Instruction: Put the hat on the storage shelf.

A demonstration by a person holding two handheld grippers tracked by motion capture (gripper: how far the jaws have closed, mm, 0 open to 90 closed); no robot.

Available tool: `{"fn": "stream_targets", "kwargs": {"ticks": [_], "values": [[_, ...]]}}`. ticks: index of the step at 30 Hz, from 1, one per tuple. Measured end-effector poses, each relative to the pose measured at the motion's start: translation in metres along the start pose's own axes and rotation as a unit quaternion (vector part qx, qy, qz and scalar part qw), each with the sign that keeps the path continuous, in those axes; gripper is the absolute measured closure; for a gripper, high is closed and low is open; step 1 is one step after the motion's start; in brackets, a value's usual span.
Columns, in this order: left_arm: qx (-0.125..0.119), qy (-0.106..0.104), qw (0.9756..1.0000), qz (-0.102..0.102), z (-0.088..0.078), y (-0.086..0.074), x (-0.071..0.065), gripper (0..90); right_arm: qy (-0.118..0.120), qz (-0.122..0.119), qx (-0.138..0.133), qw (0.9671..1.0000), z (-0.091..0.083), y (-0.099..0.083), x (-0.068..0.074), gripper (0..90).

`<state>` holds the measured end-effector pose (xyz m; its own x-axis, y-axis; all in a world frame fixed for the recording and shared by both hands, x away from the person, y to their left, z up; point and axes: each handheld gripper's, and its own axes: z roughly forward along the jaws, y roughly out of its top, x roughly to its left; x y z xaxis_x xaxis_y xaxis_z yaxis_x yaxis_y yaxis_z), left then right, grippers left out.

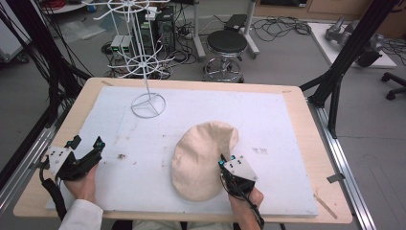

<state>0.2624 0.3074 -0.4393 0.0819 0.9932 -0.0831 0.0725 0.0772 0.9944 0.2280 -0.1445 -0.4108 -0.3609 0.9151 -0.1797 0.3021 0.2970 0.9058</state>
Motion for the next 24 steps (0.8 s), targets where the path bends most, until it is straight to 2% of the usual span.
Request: {"fn": "stream_targets", "kwargs": {"ticks": [2, 5, 6, 7, 8, 9, 10, 12, 14, 17, 18, 19, 20, 21, 22, 23, 24], "values": [[-0.001, 0.0, 1.0, 0.0, 0.0, 0.0, -0.001, 25.0, -0.015, -0.024, -0.022, 0.9994, -0.002, 0.001, 0.001, 85.2], [-0.003, 0.001, 1.0, 0.002, 0.0, 0.001, -0.001, 25.0, -0.024, -0.04, -0.055, 0.9974, -0.004, 0.003, 0.001, 85.2], [-0.004, 0.002, 1.0, 0.002, -0.001, 0.001, -0.001, 25.0, -0.032, -0.061, -0.083, 0.9941, -0.005, 0.005, 0.002, 85.2], [-0.005, 0.002, 1.0, 0.003, -0.001, 0.001, -0.001, 25.0, -0.032, -0.061, -0.083, 0.9941, -0.005, 0.005, 0.002, 85.2], [-0.007, 0.003, 1.0, 0.004, -0.001, 0.001, -0.001, 25.0, -0.035, -0.069, -0.094, 0.9925, -0.007, 0.006, 0.002, 85.2], [-0.009, 0.003, 0.9999, 0.005, -0.001, 0.001, -0.001, 25.0, -0.04, -0.08, -0.119, 0.9889, -0.008, 0.009, 0.002, 85.2], [-0.01, 0.003, 0.9999, 0.006, -0.001, 0.001, -0.002, 25.0, -0.04, -0.08, -0.119, 0.9889, -0.008, 0.009, 0.002, 85.2], [-0.008, 0.002, 1.0, 0.005, 0.0, 0.001, -0.002, 25.0, -0.046, -0.096, -0.137, 0.9849, -0.01, 0.013, 0.003, 85.1], [-0.008, 0.003, 0.9999, 0.005, 0.0, 0.001, -0.002, 25.0, -0.054, -0.118, -0.154, 0.9794, -0.011, 0.017, 0.004, 85.1], [-0.007, 0.002, 1.0, 0.006, 0.0, 0.001, -0.003, 25.0, -0.066, -0.139, -0.177, 0.972, -0.012, 0.023, 0.005, 85.0], [-0.007, 0.001, 1.0, 0.006, 0.0, 0.001, -0.003, 25.0, -0.079, -0.153, -0.189, 0.9668, -0.011, 0.029, 0.007, 84.8], [-0.007, 0.001, 1.0, 0.006, 0.001, 0.001, -0.003, 25.0, -0.083, -0.159, -0.195, 0.9642, -0.01, 0.031, 0.008, 84.7], [-0.008, 0.001, 1.0, 0.006, 0.001, 0.001, -0.004, 25.0, -0.083, -0.159, -0.195, 0.9642, -0.01, 0.031, 0.008, 84.7], [-0.009, 0.0, 0.9999, 0.006, 0.001, 0.001, -0.004, 25.0, -0.088, -0.166, -0.2, 0.9616, -0.009, 0.034, 0.009, 84.7], [-0.009, -0.001, 0.9999, 0.007, 0.002, 0.001, -0.005, 25.0, -0.092, -0.189, -0.207, 0.9555, -0.006, 0.041, 0.012, 84.5], [-0.01, -0.002, 0.9999, 0.007, 0.002, 0.001, -0.005, 25.0, -0.096, -0.203, -0.212, 0.9511, -0.005, 0.046, 0.014, 84.4], [-0.01, -0.003, 0.9999, 0.007, 0.003, 0.001, -0.005, 25.0, -0.098, -0.209, -0.219, 0.9481, -0.004, 0.049, 0.015, 84.3]]}}
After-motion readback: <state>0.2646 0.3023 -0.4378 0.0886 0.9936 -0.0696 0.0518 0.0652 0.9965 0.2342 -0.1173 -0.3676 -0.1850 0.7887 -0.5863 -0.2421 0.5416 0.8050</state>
